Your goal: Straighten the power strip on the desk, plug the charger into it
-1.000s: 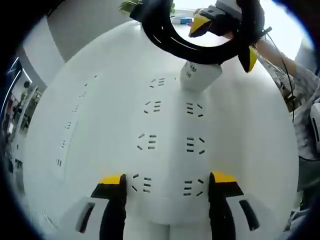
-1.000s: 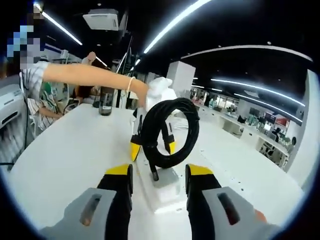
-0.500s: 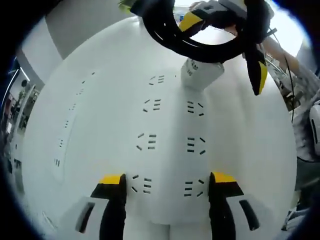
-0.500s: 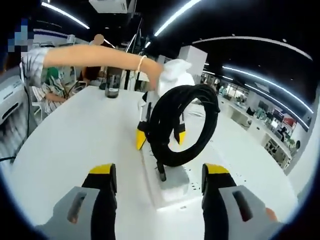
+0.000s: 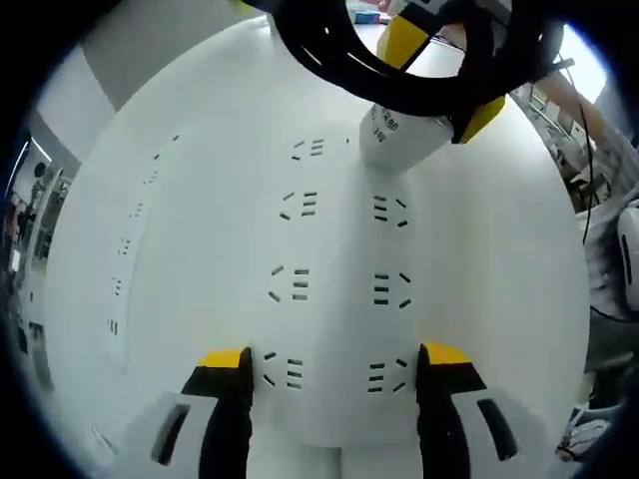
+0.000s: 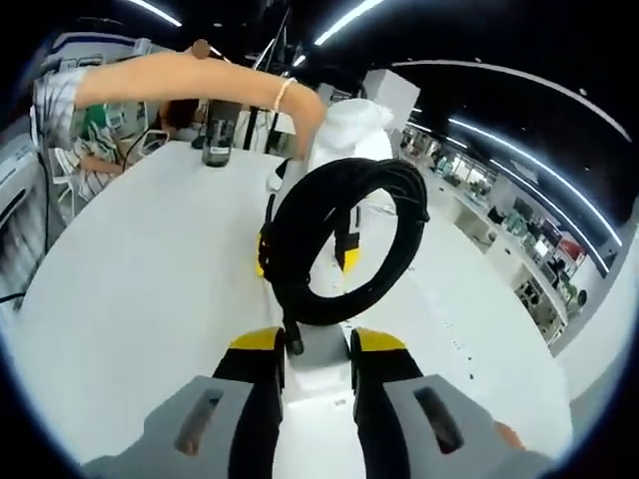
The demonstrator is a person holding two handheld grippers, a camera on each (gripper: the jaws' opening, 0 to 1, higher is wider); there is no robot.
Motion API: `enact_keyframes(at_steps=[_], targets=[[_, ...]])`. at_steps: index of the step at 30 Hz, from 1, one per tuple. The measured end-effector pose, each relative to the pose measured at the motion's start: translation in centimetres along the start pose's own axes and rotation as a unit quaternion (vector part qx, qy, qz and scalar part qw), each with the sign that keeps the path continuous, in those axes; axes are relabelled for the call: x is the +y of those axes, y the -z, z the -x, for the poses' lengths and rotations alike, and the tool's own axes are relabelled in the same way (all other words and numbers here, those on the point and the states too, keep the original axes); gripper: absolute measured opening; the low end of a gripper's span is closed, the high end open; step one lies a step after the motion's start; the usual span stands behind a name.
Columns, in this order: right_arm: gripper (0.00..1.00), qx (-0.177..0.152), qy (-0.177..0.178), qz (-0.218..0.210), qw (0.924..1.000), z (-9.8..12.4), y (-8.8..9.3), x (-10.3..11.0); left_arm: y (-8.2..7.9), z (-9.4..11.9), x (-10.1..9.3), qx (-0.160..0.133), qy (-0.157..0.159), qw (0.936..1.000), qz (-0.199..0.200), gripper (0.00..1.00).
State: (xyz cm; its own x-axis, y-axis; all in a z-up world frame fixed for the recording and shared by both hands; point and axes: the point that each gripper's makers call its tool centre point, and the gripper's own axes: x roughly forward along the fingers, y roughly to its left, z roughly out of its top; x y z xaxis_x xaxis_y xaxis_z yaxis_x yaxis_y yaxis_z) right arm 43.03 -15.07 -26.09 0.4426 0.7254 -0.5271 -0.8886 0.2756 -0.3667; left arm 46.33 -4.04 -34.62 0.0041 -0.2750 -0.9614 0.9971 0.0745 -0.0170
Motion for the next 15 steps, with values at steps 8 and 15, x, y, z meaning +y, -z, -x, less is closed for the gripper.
enact_keyframes(at_steps=[8, 15], targets=[[0.22, 0.052, -0.018, 0.001, 0.9985, -0.13, 0.19, -0.17, -0.08, 0.02, -0.12, 0.000, -0.001, 1.0000, -0.002, 0.66], [0.21, 0.098, -0.059, -0.046, 0.9924, -0.39, 0.48, -0.49, -0.14, -0.09, -0.75, -0.003, -0.001, 1.0000, -0.004, 0.65]])
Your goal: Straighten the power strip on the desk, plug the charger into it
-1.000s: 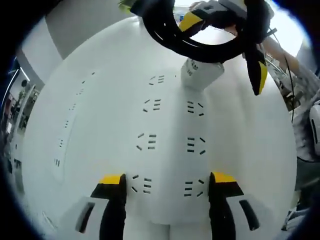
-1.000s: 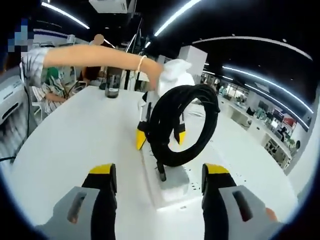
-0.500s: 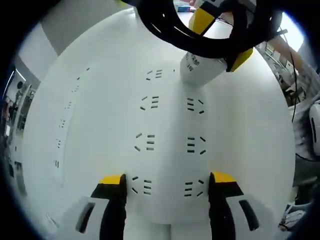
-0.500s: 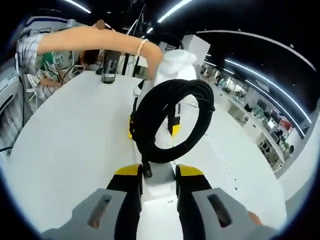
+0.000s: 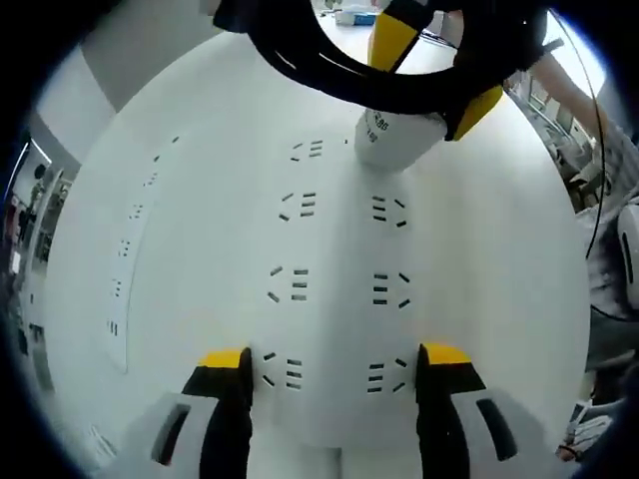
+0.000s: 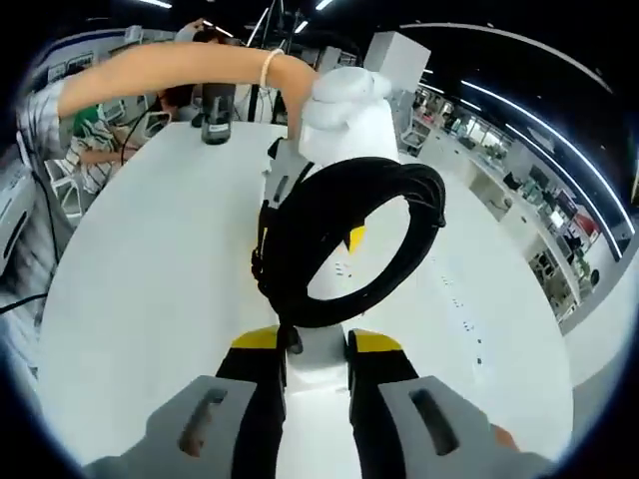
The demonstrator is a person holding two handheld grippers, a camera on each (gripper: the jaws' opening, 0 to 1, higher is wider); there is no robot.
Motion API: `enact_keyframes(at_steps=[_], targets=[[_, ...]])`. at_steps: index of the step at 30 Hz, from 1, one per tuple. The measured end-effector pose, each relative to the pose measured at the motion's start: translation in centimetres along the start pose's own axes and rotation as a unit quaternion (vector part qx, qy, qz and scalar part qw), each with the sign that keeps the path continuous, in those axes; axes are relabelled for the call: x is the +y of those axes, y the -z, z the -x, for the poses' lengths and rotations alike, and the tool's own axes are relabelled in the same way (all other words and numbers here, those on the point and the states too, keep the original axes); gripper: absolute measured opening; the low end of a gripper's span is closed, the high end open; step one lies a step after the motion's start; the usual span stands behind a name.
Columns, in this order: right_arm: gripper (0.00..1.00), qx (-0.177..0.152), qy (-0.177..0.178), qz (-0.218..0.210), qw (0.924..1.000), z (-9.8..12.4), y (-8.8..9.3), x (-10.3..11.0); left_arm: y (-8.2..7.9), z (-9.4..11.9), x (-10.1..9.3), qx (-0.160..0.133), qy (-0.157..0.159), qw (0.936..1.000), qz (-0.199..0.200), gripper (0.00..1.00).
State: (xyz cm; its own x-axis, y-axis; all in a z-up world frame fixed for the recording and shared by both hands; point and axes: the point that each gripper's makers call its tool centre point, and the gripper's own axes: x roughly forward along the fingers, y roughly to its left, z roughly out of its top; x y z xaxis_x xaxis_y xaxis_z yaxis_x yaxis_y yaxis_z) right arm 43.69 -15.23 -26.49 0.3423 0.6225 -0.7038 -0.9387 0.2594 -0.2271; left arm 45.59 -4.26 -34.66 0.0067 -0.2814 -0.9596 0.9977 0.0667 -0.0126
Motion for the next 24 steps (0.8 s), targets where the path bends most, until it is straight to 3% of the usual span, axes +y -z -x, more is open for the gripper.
enact_keyframes(at_steps=[3, 6, 9, 12, 15, 18, 22, 24], targets=[[0.20, 0.014, -0.021, -0.011, 0.9996, -0.3, -0.2, -0.7, 0.0, 0.0, 0.1, 0.001, 0.001, 1.0000, -0.004, 0.65], [0.19, 0.034, -0.037, -0.015, 0.9986, -0.5, -0.1, 0.0, -0.1, 0.1, 0.5, -0.003, 0.002, 1.0000, -0.006, 0.65], [0.19, 0.048, -0.038, 0.002, 0.9981, -0.5, -0.1, 0.8, -0.2, 0.0, 0.1, -0.007, 0.002, 0.9999, -0.007, 0.65], [0.18, 0.041, -0.028, 0.015, 0.9986, -0.4, 0.2, 1.3, -0.2, -0.1, -0.1, -0.009, 0.002, 0.9999, -0.010, 0.65], [0.18, 0.029, 0.002, 0.074, 0.9968, -0.2, 0.2, 2.2, -0.2, -0.1, -0.3, -0.013, 0.003, 0.9998, -0.014, 0.65], [0.18, 0.033, 0.016, 0.133, 0.9905, -0.2, 0.5, 2.7, -0.3, -0.2, -0.5, -0.020, 0.004, 0.9996, -0.018, 0.65], [0.18, 0.052, 0.004, 0.102, 0.9934, -0.6, 0.6, 1.1, -0.4, -0.3, -0.5, -0.019, 0.004, 0.9996, -0.018, 0.65], [0.18, 0.054, 0.000, 0.087, 0.9947, -0.5, 0.8, 1.5, -0.4, -0.3, -0.5, -0.021, 0.004, 0.9996, -0.018, 0.65]])
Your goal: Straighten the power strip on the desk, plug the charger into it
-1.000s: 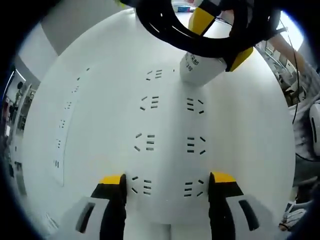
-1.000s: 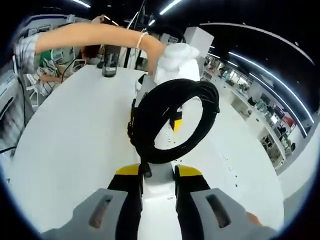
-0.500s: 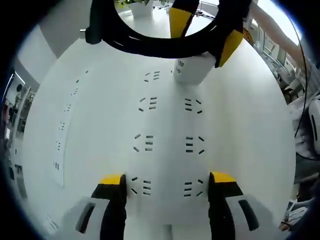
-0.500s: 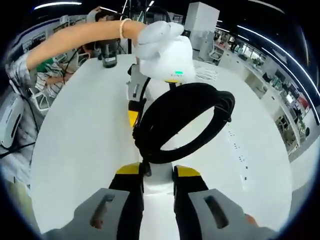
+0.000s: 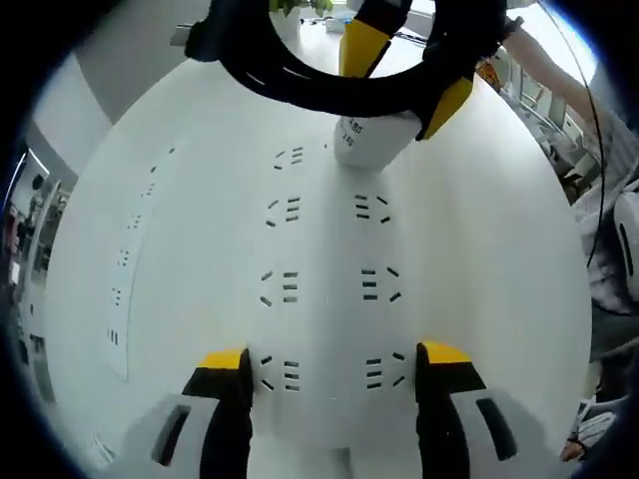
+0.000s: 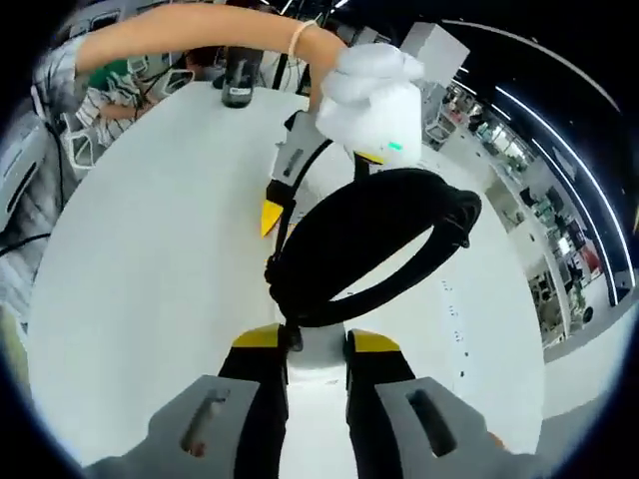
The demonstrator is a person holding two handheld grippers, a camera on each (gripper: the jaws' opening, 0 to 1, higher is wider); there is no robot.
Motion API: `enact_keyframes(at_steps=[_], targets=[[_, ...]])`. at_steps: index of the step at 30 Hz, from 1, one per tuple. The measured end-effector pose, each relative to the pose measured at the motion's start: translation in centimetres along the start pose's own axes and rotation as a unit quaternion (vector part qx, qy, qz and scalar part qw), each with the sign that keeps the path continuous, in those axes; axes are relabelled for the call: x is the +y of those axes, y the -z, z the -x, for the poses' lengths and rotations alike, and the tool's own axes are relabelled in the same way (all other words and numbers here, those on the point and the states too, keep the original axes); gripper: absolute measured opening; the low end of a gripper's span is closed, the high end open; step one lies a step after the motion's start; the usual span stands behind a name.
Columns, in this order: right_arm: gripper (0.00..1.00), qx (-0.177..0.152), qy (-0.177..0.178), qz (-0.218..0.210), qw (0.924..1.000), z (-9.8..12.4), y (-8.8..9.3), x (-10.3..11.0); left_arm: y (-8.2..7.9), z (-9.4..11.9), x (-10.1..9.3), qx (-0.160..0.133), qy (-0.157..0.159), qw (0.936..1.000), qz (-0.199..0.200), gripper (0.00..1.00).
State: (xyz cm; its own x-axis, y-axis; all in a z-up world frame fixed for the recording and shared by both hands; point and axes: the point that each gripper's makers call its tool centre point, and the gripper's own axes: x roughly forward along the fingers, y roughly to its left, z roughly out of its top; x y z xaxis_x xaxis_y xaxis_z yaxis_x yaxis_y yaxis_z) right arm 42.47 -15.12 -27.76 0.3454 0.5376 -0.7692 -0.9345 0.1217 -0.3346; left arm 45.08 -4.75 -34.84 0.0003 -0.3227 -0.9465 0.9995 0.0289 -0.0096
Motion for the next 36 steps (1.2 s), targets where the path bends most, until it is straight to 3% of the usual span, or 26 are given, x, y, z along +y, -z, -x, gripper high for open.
enact_keyframes(at_steps=[1, 3, 4, 8, 13, 16, 19, 20, 25, 30, 33, 36], targets=[[0.18, 0.007, 0.001, -0.004, 1.0000, 0.0, 0.1, 0.3, 0.0, 0.0, 0.0, -0.001, 0.000, 1.0000, -0.001, 0.65], [0.18, 0.039, 0.007, 0.032, 0.9987, -0.1, 0.2, 0.5, 0.0, 0.0, 0.0, -0.002, 0.001, 1.0000, -0.002, 0.65], [0.18, 0.050, -0.003, 0.016, 0.9986, -0.2, 0.3, 0.3, 0.0, 0.0, 0.0, -0.001, 0.001, 1.0000, -0.003, 0.65], [0.18, 0.060, -0.053, -0.011, 0.9968, -0.5, 0.3, -0.4, -0.1, -0.1, 0.0, 0.003, 0.002, 1.0000, -0.005, 0.65], [0.18, 0.067, -0.059, -0.003, 0.9960, -0.6, 0.5, -0.5, -0.1, -0.1, 0.0, -0.001, 0.002, 1.0000, -0.006, 0.65], [0.18, 0.021, -0.054, -0.001, 0.9983, -0.5, 0.7, -0.5, -0.1, 0.0, 0.1, 0.001, 0.003, 1.0000, -0.007, 0.65], [0.18, -0.068, -0.032, -0.004, 0.9971, 0.0, 0.8, -1.1, -0.1, 0.0, 0.1, -0.003, 0.003, 1.0000, -0.009, 0.65], [0.18, -0.076, -0.031, -0.010, 0.9966, 0.0, 0.8, -1.4, -0.1, 0.0, 0.2, -0.004, 0.004, 0.9999, -0.009, 0.65], [0.19, -0.041, -0.038, -0.007, 0.9984, -0.2, 0.7, -2.3, -0.2, 0.0, 0.4, -0.005, 0.004, 0.9999, -0.008, 0.66], [0.20, -0.029, -0.032, -0.010, 0.9990, -0.2, 0.7, -2.4, -0.2, 0.1, 0.5, -0.010, 0.005, 0.9999, -0.001, 0.67], [0.21, -0.049, -0.023, -0.016, 0.9984, 0.0, 0.6, -2.7, -0.3, 0.1, 0.6, -0.008, 0.005, 1.0000, -0.001, 0.68], [0.22, -0.065, -0.010, 0.005, 0.9978, 0.0, 0.5, -2.4, -0.2, 0.2, 0.6, -0.020, 0.007, 0.9998, -0.005, 0.68]])
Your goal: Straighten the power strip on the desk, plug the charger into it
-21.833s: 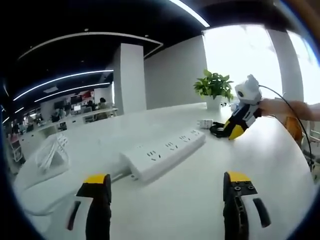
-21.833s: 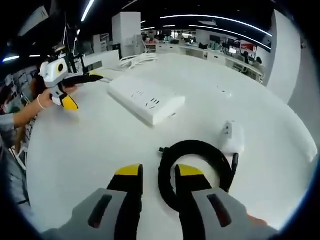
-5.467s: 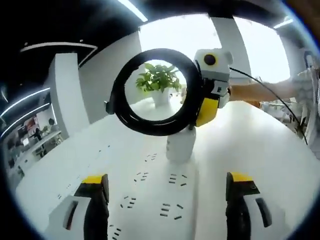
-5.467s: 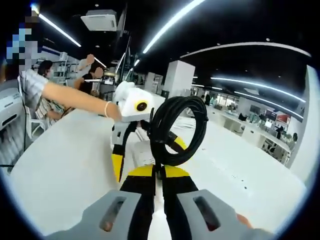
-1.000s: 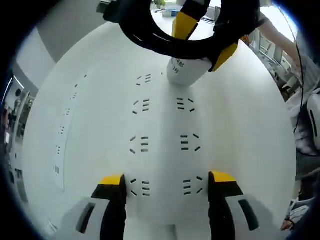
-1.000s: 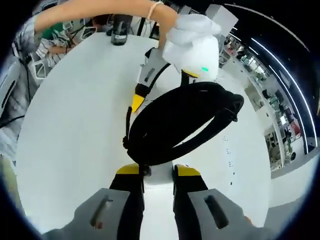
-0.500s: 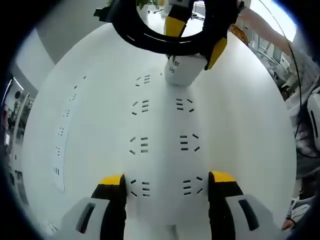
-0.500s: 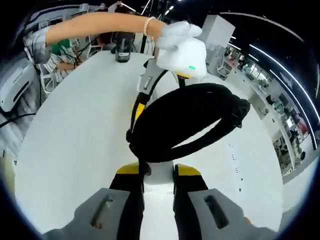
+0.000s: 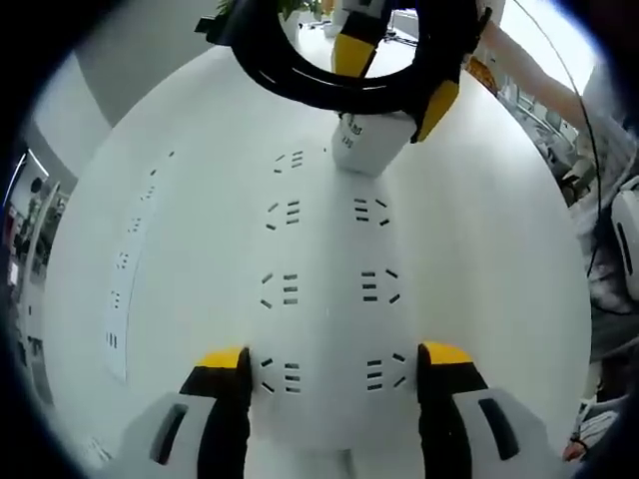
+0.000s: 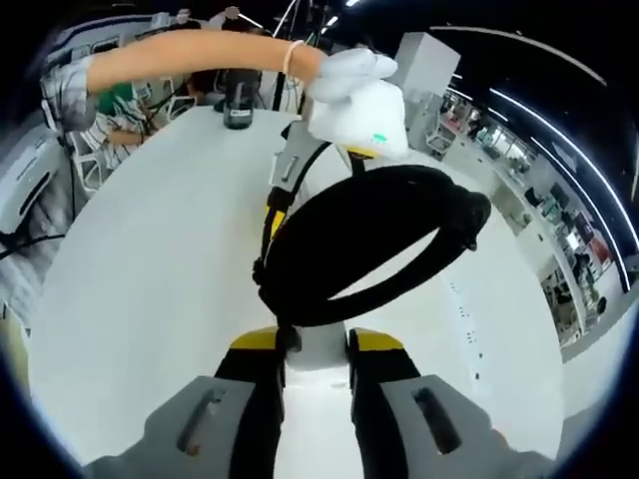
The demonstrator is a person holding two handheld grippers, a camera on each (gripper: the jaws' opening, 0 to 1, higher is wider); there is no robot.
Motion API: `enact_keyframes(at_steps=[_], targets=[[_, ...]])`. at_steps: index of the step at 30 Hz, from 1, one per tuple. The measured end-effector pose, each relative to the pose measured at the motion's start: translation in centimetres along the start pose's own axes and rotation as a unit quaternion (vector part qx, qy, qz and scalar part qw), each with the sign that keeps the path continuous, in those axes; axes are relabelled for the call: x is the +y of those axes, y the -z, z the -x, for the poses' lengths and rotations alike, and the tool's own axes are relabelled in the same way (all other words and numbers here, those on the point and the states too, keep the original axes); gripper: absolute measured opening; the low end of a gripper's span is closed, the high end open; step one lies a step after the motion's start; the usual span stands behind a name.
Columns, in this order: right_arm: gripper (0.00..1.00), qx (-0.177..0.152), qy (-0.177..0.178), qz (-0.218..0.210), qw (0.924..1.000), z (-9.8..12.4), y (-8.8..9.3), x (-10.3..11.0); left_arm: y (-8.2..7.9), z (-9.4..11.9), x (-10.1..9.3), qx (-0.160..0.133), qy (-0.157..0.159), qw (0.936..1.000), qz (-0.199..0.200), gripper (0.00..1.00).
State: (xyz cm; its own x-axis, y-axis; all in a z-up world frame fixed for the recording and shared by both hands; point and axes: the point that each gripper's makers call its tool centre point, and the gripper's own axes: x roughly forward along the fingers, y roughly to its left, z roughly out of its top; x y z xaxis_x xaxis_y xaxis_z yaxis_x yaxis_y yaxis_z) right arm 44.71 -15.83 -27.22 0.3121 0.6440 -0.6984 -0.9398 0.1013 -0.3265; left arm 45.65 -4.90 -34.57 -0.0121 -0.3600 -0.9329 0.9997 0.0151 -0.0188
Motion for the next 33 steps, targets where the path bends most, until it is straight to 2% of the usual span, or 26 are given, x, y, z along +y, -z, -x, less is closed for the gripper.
enact_keyframes(at_steps=[2, 4, 7, 11, 14, 16, 19, 21, 23, 25, 27, 30, 31, 33], targets=[[0.23, -0.010, 0.011, 0.034, 0.9993, -0.1, 0.0, -0.1, -0.1, 0.0, 0.1, -0.016, 0.002, 0.9999, 0.001, 0.69], [0.24, -0.013, 0.015, 0.033, 0.9993, -0.3, 0.3, 0.1, -0.1, 0.1, 0.0, -0.030, -0.001, 0.9995, 0.002, 0.69], [0.31, -0.038, 0.006, -0.002, 0.9993, -0.3, 0.1, 0.6, -0.2, 0.2, -0.1, -0.046, -0.008, 0.9989, 0.003, 0.69], [0.46, -0.096, 0.026, -0.027, 0.9946, 0.4, -1.1, 0.2, -0.1, 1.0, 0.5, -0.066, -0.032, 0.9973, -0.001, 0.70], [0.49, -0.113, 0.026, -0.043, 0.9923, 1.0, -1.4, 0.4, -0.5, 1.7, 1.2, -0.090, -0.054, 0.9944, 0.005, 0.70], [0.56, -0.130, 0.035, -0.050, 0.9895, 1.3, -1.6, 0.4, -0.6, 1.9, 0.8, -0.103, -0.053, 0.9927, 0.035, 0.67], [0.69, -0.172, 0.052, -0.071, 0.9811, 1.6, -2.4, 0.4, -1.1, 2.5, 0.7, -0.136, -0.069, 0.9878, 0.028, 0.67], [0.78, -0.187, 0.062, -0.078, 0.9772, 1.9, -2.6, 0.5, -1.5, 3.0, 0.6, -0.168, -0.081, 0.9818, 0.034, 0.69], [0.84, -0.198, 0.073, -0.083, 0.9740, 2.1, -2.7, 0.6, -2.0, 3.7, 0.7, -0.198, -0.097, 0.9751, 0.024, 0.71], [0.92, -0.216, 0.084, -0.099, 0.9677, 2.6, -3.1, 0.5, -2.6, 4.4, 0.3, -0.231, -0.107, 0.9669, 0.022, 0.75], [0.99, -0.235, 0.095, -0.113, 0.9609, 3.1, -3.4, 0.4, -3.4, 5.2, -0.4, -0.272, -0.114, 0.9552, 0.026, 0.84], [1.00, -0.246, 0.106, -0.126, 0.9553, 3.6, -3.4, 0.7, -4.3, 6.3, -1.6, -0.338, -0.098, 0.9348, 0.047, 0.99], [1.00, -0.252, 0.109, -0.132, 0.9524, 3.8, -3.4, 0.9, -4.3, 6.7, -1.9, -0.354, -0.089, 0.9297, 0.048, 0.99], [1.00, -0.269, 0.109, -0.146, 0.9459, 4.1, -3.4, 1.4, -4.9, 7.0, -1.9, -0.376, -0.113, 0.9186, 0.045, 0.99]])
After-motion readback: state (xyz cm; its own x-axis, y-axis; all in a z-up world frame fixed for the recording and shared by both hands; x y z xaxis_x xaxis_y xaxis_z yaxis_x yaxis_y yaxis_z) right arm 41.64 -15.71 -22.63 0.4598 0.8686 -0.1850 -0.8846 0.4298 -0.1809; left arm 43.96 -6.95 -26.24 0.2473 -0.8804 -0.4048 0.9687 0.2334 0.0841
